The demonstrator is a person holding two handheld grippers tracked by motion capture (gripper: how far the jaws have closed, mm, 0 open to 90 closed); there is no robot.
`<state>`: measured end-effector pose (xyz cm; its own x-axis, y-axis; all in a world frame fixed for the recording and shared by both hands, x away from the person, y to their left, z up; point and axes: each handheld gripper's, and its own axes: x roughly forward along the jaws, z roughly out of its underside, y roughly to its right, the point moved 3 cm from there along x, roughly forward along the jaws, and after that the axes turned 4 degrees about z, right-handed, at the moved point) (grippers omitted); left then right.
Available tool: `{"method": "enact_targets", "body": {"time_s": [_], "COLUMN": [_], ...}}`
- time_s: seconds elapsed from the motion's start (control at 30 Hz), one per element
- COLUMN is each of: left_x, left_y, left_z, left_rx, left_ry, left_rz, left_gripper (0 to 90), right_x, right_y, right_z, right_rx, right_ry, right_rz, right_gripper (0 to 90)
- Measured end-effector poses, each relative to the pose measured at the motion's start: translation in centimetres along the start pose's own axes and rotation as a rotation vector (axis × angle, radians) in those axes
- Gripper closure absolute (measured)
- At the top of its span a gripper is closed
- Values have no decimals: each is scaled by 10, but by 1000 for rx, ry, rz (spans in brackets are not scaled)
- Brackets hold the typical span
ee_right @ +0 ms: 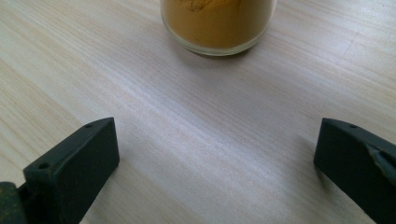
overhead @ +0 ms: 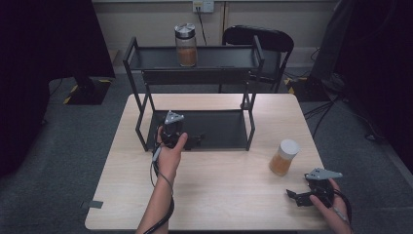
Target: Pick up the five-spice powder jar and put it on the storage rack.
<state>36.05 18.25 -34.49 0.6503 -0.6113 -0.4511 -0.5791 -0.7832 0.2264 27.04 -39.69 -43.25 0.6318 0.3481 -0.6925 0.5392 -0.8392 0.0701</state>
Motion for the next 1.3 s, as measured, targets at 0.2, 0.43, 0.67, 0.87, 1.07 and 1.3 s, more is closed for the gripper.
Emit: {"method": "enact_targets", "body": {"time_s": [0.2, 0.43, 0.67, 0.87, 1.07, 1.3], "left_x": [1, 6, 12, 15, 16, 18], "left_y": [1, 5, 4, 5, 2, 2], "left_z": [15, 37, 56, 70, 80, 89], "left_rx": [16, 31, 42, 56, 63, 84], "left_ry": [-17, -49, -99, -127, -146, -203], "left_rz": [13, 36, 59, 76, 84, 75], "left_gripper": [21, 21, 21, 21, 21, 22], "right_x": [0, 0, 0, 0, 0, 0], "right_y": [0, 0, 0, 0, 0, 0], "right_z": [0, 0, 0, 0, 0, 0], "right_rx": [0, 0, 0, 0, 0, 0], "right_ry": [0, 0, 0, 0, 0, 0], "right_rz": [0, 0, 0, 0, 0, 0], "right_gripper": [0, 0, 0, 0, 0, 0]}}
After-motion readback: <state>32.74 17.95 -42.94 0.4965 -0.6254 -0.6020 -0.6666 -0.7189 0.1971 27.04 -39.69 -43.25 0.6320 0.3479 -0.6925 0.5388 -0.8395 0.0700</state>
